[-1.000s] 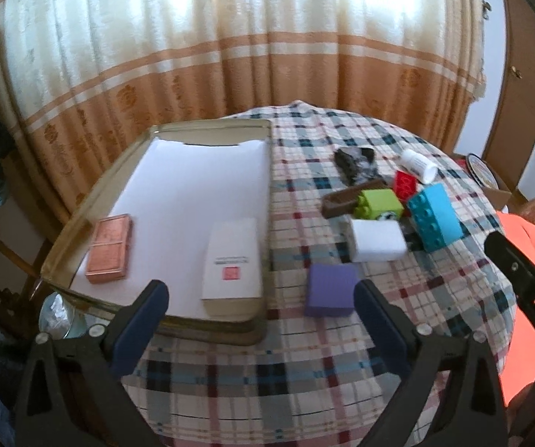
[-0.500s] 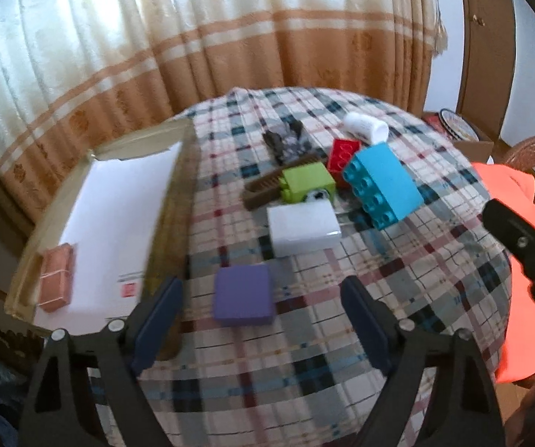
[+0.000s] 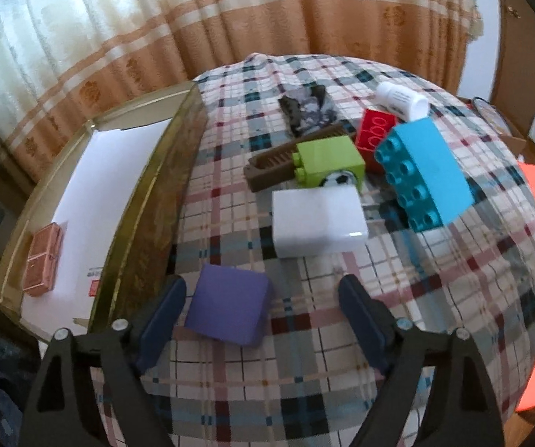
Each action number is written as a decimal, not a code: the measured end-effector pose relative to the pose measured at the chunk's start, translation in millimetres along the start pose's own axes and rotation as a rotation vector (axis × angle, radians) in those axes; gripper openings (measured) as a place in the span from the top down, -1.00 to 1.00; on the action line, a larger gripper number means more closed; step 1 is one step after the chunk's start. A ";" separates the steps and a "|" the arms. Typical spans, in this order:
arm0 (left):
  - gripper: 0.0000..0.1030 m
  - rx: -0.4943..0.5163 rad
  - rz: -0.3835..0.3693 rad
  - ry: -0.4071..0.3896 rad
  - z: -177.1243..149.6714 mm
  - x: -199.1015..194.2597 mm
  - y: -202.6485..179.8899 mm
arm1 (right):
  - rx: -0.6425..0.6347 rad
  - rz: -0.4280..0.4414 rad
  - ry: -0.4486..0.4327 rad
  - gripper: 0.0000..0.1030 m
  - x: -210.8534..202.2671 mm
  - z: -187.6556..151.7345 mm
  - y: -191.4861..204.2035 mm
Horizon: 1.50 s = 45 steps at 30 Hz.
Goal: Organize rigid objects
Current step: 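Move both grippers back over the remaining blocks on the table, then grasp the purple cube with the left gripper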
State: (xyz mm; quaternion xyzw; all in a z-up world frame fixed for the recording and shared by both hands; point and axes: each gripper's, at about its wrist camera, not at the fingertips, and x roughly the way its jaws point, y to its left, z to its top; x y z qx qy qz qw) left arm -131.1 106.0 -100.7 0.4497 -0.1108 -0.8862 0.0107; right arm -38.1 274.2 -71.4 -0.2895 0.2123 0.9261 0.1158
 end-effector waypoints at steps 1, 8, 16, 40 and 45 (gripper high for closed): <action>-0.73 -0.007 0.016 0.003 0.2 -0.5 -1.6 | 0.002 -0.001 0.001 -0.51 0.6 -0.2 -0.6; -0.75 -0.016 0.111 -0.038 -5.7 -6.7 -11.5 | -0.013 -0.024 0.010 -0.51 2.3 1.6 -6.2; -0.76 -0.173 -0.050 0.042 0.4 6.7 9.0 | -0.016 -0.046 -0.012 -0.50 -2.5 10.0 -9.3; 0.24 -0.084 -0.380 -0.055 -9.0 -8.8 16.6 | -0.089 0.044 0.049 -0.51 9.8 11.4 5.3; 0.24 -0.060 -0.421 -0.155 -7.4 -39.6 33.0 | -0.103 0.067 0.062 -0.50 13.8 13.6 10.6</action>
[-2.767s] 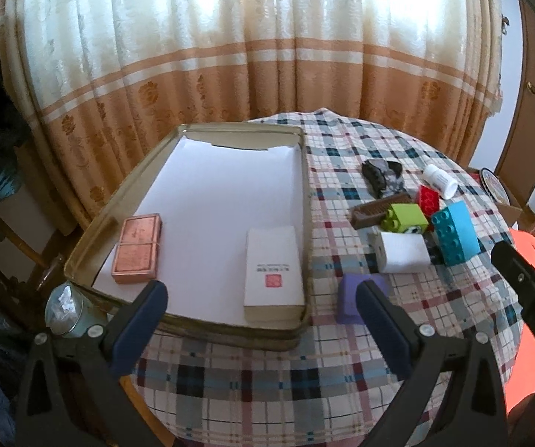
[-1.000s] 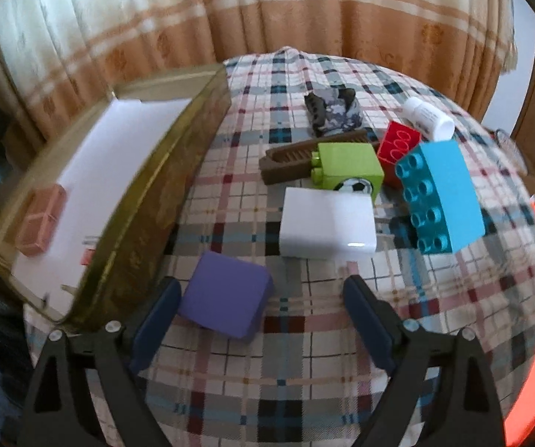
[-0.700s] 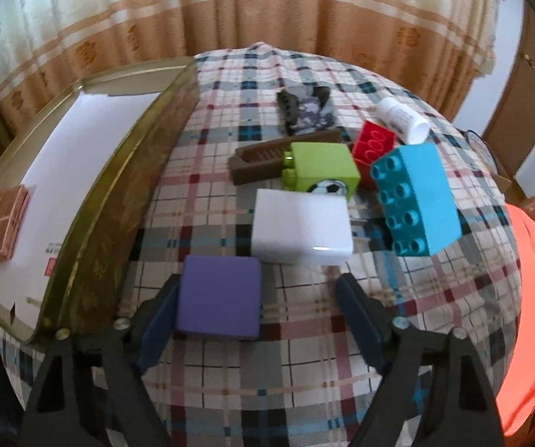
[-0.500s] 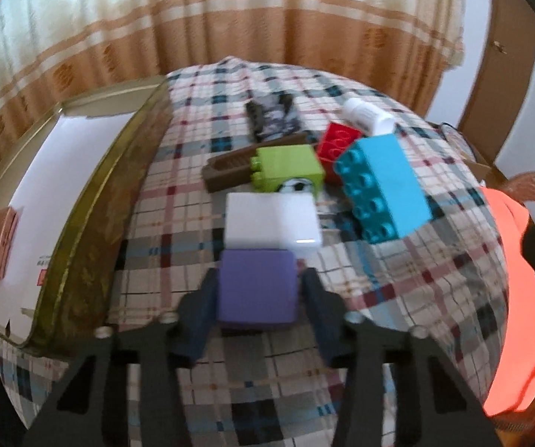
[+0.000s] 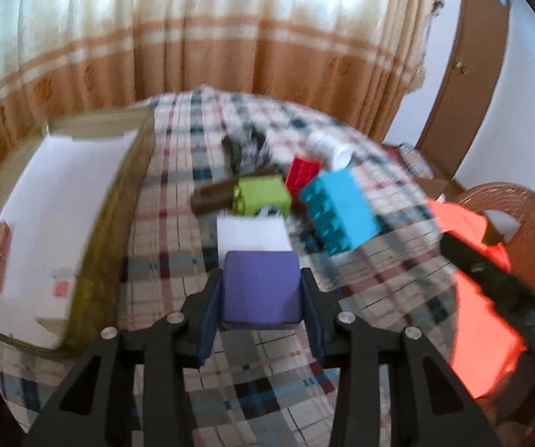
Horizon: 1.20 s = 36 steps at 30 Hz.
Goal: Organize rigid objects
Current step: 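Grasp the purple cube with the left gripper, then grasp the blue Lego brick with the right gripper, then carry the purple cube and blue brick into the tray and release both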
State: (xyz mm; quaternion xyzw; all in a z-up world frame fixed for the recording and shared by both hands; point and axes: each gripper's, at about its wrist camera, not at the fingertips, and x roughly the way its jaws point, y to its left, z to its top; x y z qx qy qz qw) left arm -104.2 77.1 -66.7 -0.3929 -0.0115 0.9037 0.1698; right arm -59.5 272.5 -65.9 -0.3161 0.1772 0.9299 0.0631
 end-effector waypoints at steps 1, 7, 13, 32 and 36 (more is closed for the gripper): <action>0.24 0.001 -0.013 -0.016 2.1 -5.9 1.4 | -0.004 0.010 0.004 -0.50 1.8 1.5 1.9; 0.24 -0.033 -0.028 -0.084 15.6 -32.2 22.4 | -0.041 0.066 0.037 -0.50 21.7 14.4 19.5; 0.24 -0.063 -0.021 -0.115 22.2 -44.3 39.8 | -0.108 0.097 0.102 -0.50 52.6 19.7 44.1; 0.24 -0.087 -0.045 -0.133 21.3 -47.9 67.2 | -0.160 0.048 0.233 0.07 102.7 18.5 59.8; 0.24 -0.092 -0.027 -0.140 20.9 -47.5 76.5 | -0.119 0.060 0.216 0.08 93.2 17.7 55.4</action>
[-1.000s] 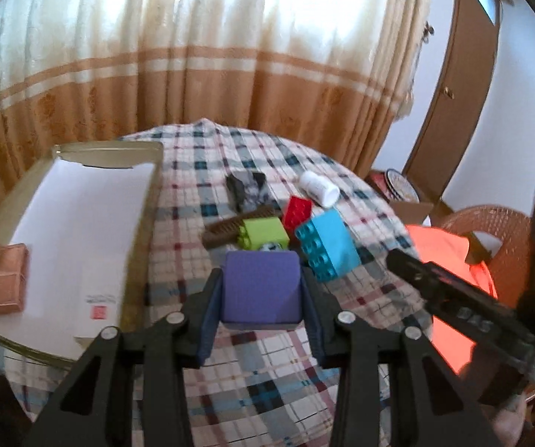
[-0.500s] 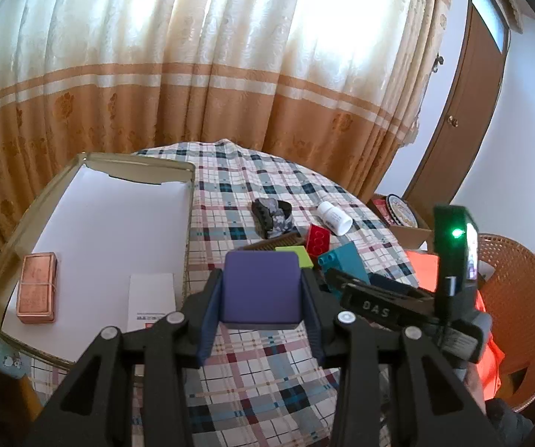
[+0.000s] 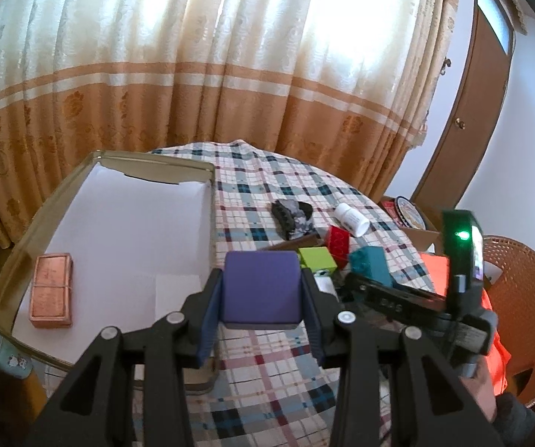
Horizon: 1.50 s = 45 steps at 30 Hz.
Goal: Organize rigid objects
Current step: 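Carry the purple cube and blue brick into the tray and release both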
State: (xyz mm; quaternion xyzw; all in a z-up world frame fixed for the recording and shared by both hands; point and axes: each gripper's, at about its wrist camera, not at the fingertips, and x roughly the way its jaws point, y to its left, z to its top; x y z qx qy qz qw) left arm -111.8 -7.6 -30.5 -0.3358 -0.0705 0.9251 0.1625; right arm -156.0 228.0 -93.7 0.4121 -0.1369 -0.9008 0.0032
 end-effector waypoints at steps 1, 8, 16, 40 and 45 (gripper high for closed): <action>0.24 -0.004 0.002 -0.001 0.8 -0.3 2.6 | 0.009 0.006 -0.010 0.08 -1.7 -1.3 0.4; 0.24 -0.022 0.081 -0.017 7.5 -1.2 26.6 | 0.012 0.052 -0.134 0.07 -41.1 5.5 30.1; 0.24 -0.028 0.196 -0.042 30.1 -6.3 63.7 | -0.075 0.131 -0.163 0.07 -43.6 23.5 93.3; 0.24 -0.081 0.395 0.107 51.9 52.3 130.2 | -0.196 0.186 -0.040 0.07 40.6 36.0 201.4; 0.24 -0.076 0.442 0.135 51.3 58.9 131.8 | -0.226 0.172 0.000 0.06 56.2 34.0 211.6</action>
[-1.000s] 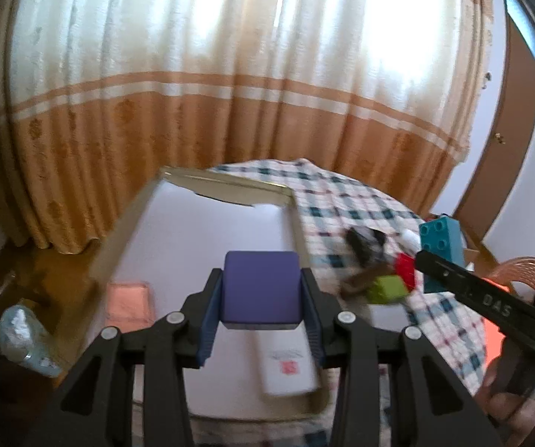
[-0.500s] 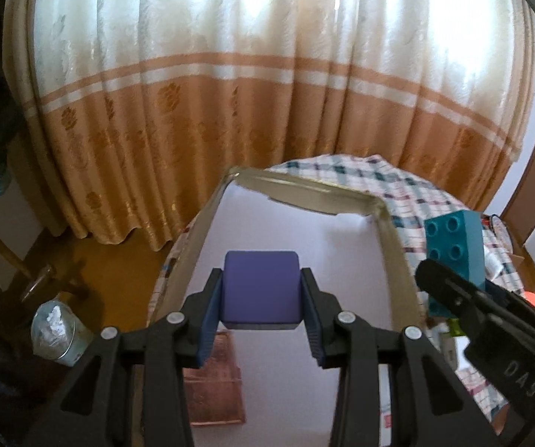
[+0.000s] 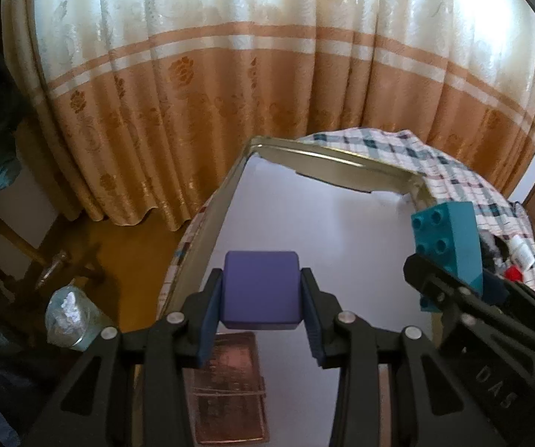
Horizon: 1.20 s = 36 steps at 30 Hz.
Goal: Organize rigid objects
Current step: 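Carry the purple cube and blue brick into the tray and release both, then lift both open grippers away from the tray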
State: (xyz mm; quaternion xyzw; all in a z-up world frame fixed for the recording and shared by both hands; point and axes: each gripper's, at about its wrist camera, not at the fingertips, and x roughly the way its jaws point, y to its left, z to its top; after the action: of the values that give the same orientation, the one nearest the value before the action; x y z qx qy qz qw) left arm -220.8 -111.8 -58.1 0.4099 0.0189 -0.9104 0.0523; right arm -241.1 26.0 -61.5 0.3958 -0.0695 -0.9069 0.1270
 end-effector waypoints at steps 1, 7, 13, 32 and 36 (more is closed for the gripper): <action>0.24 0.005 0.009 0.002 -0.1 1.1 -0.2 | 0.003 0.001 0.007 0.06 2.3 -0.6 0.2; 0.23 -0.008 0.042 0.024 -0.9 6.4 3.0 | -0.007 0.024 0.029 0.05 6.2 -0.3 0.2; -0.17 -0.073 0.021 0.026 -2.0 -0.8 11.5 | 0.023 0.045 0.002 -0.14 -0.6 -3.8 -5.9; -0.98 -0.135 0.091 -0.332 -47.3 -65.3 -36.4 | 0.021 -0.224 -0.449 -0.48 -95.9 -49.2 -56.4; -0.98 -0.114 0.129 -0.400 -53.2 -72.5 -48.7 | -0.015 -0.353 -0.538 -0.48 -110.5 -61.1 -67.5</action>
State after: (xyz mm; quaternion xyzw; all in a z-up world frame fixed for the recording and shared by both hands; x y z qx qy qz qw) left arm -138.8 -53.5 -39.5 0.2179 0.0334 -0.9658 0.1363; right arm -135.7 120.6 -40.7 0.1468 -0.0241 -0.9875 -0.0522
